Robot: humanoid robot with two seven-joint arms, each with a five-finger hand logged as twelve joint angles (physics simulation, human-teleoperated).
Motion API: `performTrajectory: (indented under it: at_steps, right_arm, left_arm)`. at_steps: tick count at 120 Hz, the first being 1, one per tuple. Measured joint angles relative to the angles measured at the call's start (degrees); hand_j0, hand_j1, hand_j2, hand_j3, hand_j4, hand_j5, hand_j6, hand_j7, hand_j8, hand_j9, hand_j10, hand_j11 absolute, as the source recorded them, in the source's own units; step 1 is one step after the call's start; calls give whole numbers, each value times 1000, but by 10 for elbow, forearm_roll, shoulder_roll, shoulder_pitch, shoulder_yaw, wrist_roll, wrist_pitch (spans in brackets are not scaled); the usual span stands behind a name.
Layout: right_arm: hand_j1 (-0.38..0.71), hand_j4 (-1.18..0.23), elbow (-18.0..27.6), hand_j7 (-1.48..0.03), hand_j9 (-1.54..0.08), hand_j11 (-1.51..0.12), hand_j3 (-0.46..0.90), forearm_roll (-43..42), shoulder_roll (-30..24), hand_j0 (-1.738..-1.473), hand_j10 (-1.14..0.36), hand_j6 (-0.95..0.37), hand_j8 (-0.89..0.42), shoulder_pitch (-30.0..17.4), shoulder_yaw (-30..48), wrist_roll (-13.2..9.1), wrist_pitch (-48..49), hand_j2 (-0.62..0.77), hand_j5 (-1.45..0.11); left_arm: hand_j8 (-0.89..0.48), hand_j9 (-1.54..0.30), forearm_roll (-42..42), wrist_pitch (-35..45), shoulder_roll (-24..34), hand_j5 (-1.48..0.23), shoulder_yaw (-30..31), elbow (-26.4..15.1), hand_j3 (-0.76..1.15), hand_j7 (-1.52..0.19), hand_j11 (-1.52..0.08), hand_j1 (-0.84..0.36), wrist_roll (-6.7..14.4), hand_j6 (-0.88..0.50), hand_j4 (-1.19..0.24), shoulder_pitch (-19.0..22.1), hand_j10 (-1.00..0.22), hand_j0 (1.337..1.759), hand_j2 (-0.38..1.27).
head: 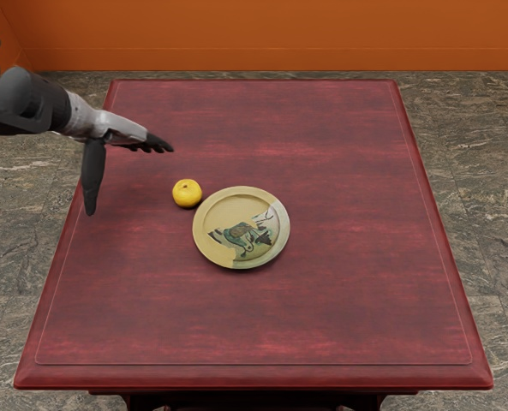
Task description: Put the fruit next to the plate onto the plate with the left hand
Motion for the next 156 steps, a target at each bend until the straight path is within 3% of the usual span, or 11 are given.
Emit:
performTrajectory:
  at_steps: [12,35,127,156]
  right_arm:
    - [-314,-30,0,-38,-38,-38,0,0,0,-1658,-30,-30,-30,0,0,0,0,-6,-38]
    - [-314,-30,0,-38,-38,-38,0,0,0,-1658,-30,-30,-30,0,0,0,0,-6,-38]
    - [-314,-30,0,-38,-38,-38,0,0,0,-1658,-30,-30,-30,0,0,0,0,-6,-38]
    - [-314,-30,0,-38,-38,-38,0,0,0,-1658,-30,-30,-30,0,0,0,0,-6,-38]
  left_arm:
    - [-2,0,5,0,-29,0,40,-2,0,0,0,349,0,-3,-2,-25,-2,1658,0]
    - [-2,0,21,30,-68,0,82,2,0,0,0,349,0,-2,-2,-31,-1,1658,0]
    - [-4,-3,4,170,-174,-3,109,51,0,-3,-3,346,2,-4,-4,0,-3,1658,1]
    - [-85,-108,5,183,-182,-108,124,51,0,-108,-108,250,3,-85,-84,5,-84,1658,17]
